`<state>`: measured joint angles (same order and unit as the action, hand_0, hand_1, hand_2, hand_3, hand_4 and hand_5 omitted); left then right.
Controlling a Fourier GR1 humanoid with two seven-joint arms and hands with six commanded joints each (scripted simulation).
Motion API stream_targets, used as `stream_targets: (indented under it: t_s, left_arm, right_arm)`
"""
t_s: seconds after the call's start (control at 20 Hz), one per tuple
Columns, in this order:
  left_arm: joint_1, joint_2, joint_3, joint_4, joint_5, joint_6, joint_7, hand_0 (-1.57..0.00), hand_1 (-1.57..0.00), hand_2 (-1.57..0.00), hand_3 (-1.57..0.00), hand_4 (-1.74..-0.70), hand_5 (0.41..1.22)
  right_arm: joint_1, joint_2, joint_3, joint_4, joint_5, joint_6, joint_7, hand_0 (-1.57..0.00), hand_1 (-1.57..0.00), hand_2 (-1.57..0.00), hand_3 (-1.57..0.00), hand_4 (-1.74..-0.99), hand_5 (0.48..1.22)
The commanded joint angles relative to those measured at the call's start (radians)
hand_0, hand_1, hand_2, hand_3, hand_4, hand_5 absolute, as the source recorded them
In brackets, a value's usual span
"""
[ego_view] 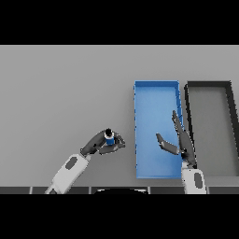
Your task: Pick up the blue pipe and place it into the blue bin.
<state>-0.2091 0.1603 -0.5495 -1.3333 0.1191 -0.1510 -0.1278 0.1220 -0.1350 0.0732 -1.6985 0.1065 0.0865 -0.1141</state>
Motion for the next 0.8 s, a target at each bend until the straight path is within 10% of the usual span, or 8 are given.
stream_targets:
  t_s: [0.0,0.4,0.75]
  left_arm:
    - [0.007,0.004,-0.011,0.002,-0.022,0.011,-0.024,-1.28,-1.31,-1.34,-1.27,-1.63,1.118]
    - [-0.017,-0.009,-0.031,-0.144,-0.005,0.026,-0.069,-1.52,-1.53,-1.53,-1.43,-1.71,1.204]
    - [-0.082,0.001,-0.043,-0.254,0.035,-0.002,0.06,-1.56,-1.56,-1.56,-1.45,-1.73,1.217]
  right_arm:
    - [0.006,-0.002,0.004,-0.002,-0.001,0.007,-0.012,0.0,0.0,0.0,0.0,-1.258,0.615]
    - [-0.003,-0.013,0.002,-0.013,0.01,0.002,0.019,0.0,0.0,0.0,0.0,-1.239,0.629]
    - [-0.002,-0.018,-0.003,0.003,0.017,0.002,-0.016,0.0,0.0,0.0,0.0,-1.208,0.64]
